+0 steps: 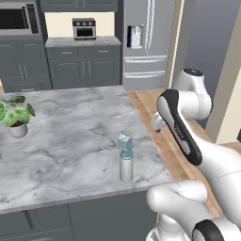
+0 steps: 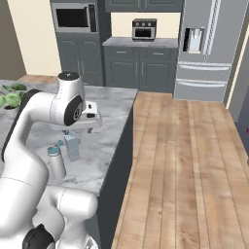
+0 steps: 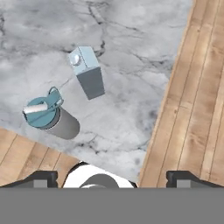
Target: Pick the milk, water bottle from the counter and place them in the open cabinet.
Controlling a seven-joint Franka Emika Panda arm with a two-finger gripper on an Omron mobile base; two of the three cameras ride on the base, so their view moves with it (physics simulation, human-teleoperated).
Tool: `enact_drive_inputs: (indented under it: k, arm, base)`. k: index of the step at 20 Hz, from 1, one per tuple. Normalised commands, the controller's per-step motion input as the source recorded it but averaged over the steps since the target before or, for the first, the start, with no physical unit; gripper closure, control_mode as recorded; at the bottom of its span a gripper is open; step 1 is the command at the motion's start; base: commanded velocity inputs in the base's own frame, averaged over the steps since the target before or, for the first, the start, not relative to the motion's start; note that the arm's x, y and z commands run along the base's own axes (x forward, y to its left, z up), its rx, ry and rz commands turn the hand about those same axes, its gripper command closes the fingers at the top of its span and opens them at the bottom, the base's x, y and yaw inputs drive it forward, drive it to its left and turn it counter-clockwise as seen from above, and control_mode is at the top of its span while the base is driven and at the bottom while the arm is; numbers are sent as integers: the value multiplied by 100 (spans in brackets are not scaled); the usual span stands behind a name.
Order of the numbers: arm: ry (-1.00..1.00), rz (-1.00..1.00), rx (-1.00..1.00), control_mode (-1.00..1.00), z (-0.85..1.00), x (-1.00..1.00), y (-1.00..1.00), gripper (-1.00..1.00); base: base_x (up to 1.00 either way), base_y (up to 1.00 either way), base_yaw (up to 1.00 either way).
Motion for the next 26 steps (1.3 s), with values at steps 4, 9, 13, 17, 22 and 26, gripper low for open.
enact_drive_inputs:
  k: [4, 9, 13, 17, 22, 26]
  arm:
    - [2, 32, 0, -100, -26, -20, 4, -100]
    - [1, 30, 0, -100, -30, -18, 11, -100]
    - [0, 34, 0, -100, -44, -23, 16, -100]
    - [0, 37, 0, -100, -43, -24, 17, -100]
    - [0, 28, 1, -100, -28, -15, 20, -100]
    - [0, 12, 3, -100, -22, 0, 31, -100]
  base:
    - [0, 0, 0]
    - [0, 0, 0]
    - [0, 0, 0]
    - [0, 0, 0]
    - [0, 0, 0]
    - [0, 0, 0]
